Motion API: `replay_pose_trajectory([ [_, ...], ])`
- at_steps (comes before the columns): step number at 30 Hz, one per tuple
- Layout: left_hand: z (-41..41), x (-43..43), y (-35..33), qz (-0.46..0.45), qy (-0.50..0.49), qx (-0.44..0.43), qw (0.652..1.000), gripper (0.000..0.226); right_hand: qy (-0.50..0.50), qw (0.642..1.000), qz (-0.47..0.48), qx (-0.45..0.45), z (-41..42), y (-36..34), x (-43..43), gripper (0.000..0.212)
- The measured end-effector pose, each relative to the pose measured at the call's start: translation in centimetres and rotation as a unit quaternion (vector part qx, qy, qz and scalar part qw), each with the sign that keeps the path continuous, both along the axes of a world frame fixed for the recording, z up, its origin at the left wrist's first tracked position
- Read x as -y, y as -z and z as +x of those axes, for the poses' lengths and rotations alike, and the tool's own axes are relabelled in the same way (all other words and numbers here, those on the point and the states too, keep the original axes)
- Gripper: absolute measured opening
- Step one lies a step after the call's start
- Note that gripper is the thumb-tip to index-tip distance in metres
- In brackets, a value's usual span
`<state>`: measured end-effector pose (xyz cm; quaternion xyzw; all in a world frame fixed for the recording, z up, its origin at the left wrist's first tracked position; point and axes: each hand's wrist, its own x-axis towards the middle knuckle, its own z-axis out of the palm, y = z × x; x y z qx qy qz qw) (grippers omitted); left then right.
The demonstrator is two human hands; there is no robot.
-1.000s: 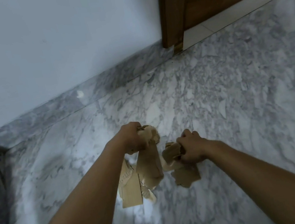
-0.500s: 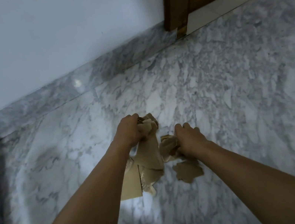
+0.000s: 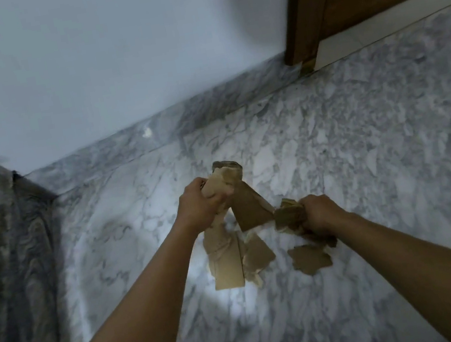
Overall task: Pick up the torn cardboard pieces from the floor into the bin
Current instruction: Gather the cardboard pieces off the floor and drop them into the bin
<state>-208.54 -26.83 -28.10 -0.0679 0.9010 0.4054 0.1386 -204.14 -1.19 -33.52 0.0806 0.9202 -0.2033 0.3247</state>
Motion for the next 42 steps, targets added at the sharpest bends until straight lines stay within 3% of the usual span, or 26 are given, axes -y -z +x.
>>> replay_pose_trajectory([
  [2, 0.3, 1.0, -0.8, 0.009, -0.013, 0.007, 1.0, 0.045, -0.013, 1.0, 0.011, 0.01, -0.6, -0.9, -0.8, 0.014],
  [5, 0.8, 2.0, -2.2, -0.071, -0.005, -0.009, 0.997, 0.041, -0.003, 1.0, 0.004, -0.002, -1.5, -2.9, -2.1, 0.029],
  [9, 1.0, 3.1, -3.6, -0.109, -0.02, -0.018, 0.994, 0.042, 0.041, 0.996, -0.079, -0.016, -2.4, -5.0, -2.6, 0.024],
  [11, 1.1, 3.2, -4.0, -0.062, -0.025, 0.009, 0.998, 0.043, 0.083, 0.978, -0.193, -0.004, -2.3, -5.9, -1.7, 0.018],
  [15, 1.7, 3.1, -4.1, 0.095, -0.049, 0.055, 0.993, 0.048, 0.155, 0.897, -0.406, 0.082, -1.5, -7.1, 2.2, 0.03],
  [19, 2.9, 2.7, -3.7, 0.162, -0.062, 0.072, 0.982, 0.044, 0.155, 0.859, -0.475, 0.111, -0.8, -5.8, 5.9, 0.034],
  [24, 4.5, 3.5, -3.2, 0.276, -0.057, 0.189, 0.941, 0.047, 0.147, 0.825, -0.522, 0.157, -0.4, -5.8, 6.8, 0.019],
  [28, 5.2, 3.8, -2.4, 0.295, -0.047, 0.197, 0.934, 0.048, 0.132, 0.859, -0.468, 0.163, 0.0, -6.1, 5.4, 0.023],
  [31, 5.3, 4.6, -2.1, 0.255, -0.057, 0.168, 0.95, 0.048, 0.118, 0.905, -0.393, 0.115, 0.3, -7.0, 2.8, 0.009],
  [34, 5.3, 5.6, -1.7, 0.064, 0.046, 0.169, 0.982, 0.044, -0.028, 0.979, -0.182, 0.089, 1.3, -7.2, 0.2, 0.008],
  [36, 5.8, 5.3, -1.2, -0.058, 0.128, 0.215, 0.966, 0.041, -0.093, 0.985, -0.071, 0.129, 2.6, -6.2, -0.1, 0.011],
  [38, 6.3, 4.7, -0.1, -0.113, 0.17, 0.242, 0.949, 0.052, -0.073, 0.983, -0.049, 0.16, 4.0, -4.5, 0.5, 0.015],
  [40, 6.5, 3.9, 1.7, -0.156, 0.188, 0.234, 0.941, 0.076, -0.071, 0.989, -0.015, 0.128, 5.3, -2.4, 1.4, 0.036],
  [42, 6.6, 2.9, 3.6, -0.197, 0.197, 0.211, 0.937, 0.092, -0.074, 0.992, 0.057, 0.079, 6.7, -0.6, 2.1, 0.074],
])
